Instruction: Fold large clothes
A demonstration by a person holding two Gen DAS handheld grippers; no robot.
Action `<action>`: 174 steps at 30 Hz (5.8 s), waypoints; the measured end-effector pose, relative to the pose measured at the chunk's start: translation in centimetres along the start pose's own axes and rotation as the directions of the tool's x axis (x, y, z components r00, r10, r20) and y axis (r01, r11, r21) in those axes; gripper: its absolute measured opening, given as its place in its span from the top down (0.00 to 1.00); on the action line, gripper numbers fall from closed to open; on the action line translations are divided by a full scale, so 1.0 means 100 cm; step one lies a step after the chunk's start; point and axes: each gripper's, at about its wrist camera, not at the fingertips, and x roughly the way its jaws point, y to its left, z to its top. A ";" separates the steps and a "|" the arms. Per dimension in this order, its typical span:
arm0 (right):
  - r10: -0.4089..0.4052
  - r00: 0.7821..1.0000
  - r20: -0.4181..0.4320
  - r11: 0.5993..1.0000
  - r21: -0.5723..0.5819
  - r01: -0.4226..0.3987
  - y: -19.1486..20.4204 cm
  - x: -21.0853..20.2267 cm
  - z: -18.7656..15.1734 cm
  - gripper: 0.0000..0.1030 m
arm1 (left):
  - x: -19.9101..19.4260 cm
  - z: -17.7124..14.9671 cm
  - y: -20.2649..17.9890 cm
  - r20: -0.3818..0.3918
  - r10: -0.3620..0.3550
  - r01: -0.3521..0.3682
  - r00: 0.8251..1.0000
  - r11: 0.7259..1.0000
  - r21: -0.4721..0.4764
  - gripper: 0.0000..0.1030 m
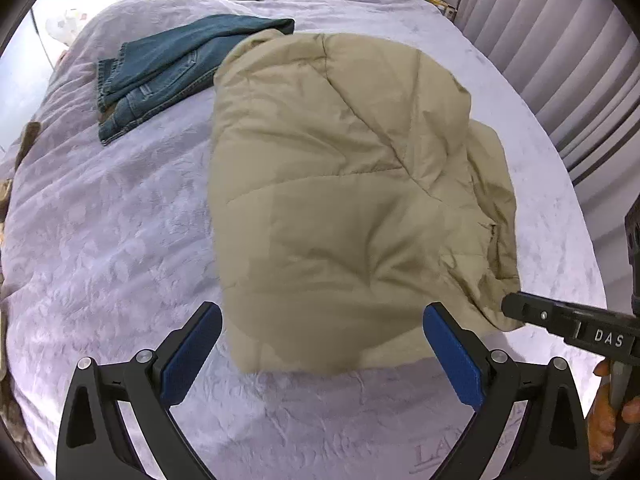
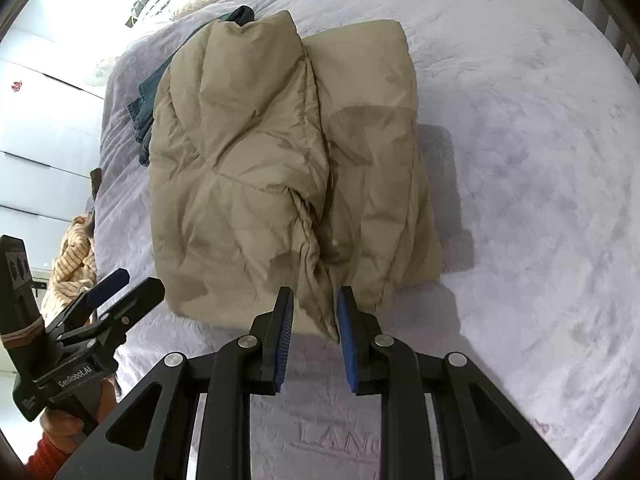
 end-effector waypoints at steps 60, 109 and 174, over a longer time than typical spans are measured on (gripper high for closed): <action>-0.241 0.910 0.338 0.955 -0.082 0.284 0.070 -0.159 -0.056 0.00 | -0.159 -0.033 0.000 0.184 0.169 -0.158 0.968 0.985 -0.075 0.01; -0.283 0.862 0.422 0.933 -0.087 0.349 0.086 -0.188 -0.051 0.00 | -0.184 -0.022 0.002 0.238 0.203 -0.177 0.950 0.976 -0.126 0.01; -0.279 0.865 0.417 0.934 -0.090 0.345 0.085 -0.189 -0.048 0.00 | -0.183 -0.019 0.004 0.236 0.204 -0.181 0.950 0.977 -0.117 0.01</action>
